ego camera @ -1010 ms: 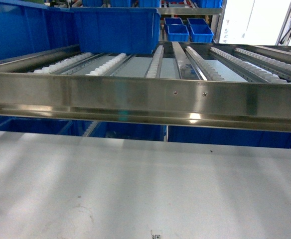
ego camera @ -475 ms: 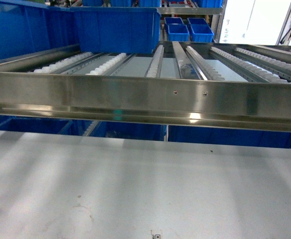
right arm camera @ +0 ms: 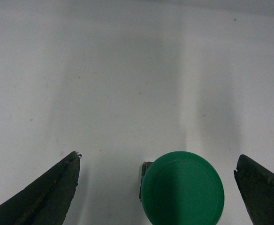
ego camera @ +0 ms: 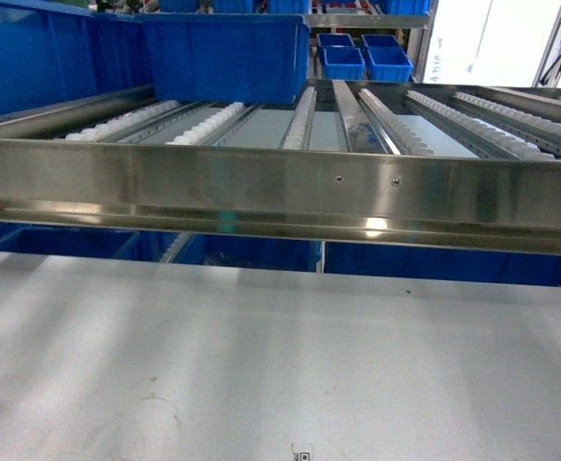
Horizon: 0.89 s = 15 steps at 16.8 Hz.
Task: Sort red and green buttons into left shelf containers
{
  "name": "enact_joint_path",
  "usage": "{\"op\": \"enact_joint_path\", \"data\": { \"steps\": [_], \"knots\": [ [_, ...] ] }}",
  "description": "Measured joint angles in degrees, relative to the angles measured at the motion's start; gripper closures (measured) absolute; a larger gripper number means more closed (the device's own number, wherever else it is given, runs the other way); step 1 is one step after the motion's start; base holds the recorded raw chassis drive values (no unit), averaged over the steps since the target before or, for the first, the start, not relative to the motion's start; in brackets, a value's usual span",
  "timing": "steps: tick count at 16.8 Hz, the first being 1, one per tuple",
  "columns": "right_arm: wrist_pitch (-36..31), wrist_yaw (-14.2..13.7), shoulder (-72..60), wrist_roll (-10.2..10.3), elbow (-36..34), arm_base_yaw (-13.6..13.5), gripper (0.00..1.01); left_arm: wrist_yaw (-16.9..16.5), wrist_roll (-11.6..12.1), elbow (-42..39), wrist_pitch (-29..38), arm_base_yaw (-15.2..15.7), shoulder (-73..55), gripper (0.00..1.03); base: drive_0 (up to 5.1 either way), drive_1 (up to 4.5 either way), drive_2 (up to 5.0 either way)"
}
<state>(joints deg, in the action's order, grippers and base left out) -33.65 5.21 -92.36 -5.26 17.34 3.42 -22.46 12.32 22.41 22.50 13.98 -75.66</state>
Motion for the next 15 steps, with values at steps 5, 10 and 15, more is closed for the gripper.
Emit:
{"op": "enact_joint_path", "data": {
  "steps": [5, 10, 15],
  "knots": [
    [-3.85, 1.22, -9.73, -1.81, 3.23, 2.29, 0.03, 0.00, 0.02, 0.00, 0.00, 0.00, 0.00, 0.05, 0.0, 0.00, 0.0],
    [-5.44, 2.56, -12.61, -2.10, 4.15, 2.64, 0.13, 0.00, 0.02, 0.00, 0.00, 0.00, 0.00, 0.05, 0.0, 0.00, 0.0],
    [-5.70, 2.45, -12.61, -2.10, 3.85, 1.57, 0.53, 0.00, 0.02, 0.00, 0.00, 0.00, 0.00, 0.05, 0.0, 0.00, 0.0]
  ]
}}
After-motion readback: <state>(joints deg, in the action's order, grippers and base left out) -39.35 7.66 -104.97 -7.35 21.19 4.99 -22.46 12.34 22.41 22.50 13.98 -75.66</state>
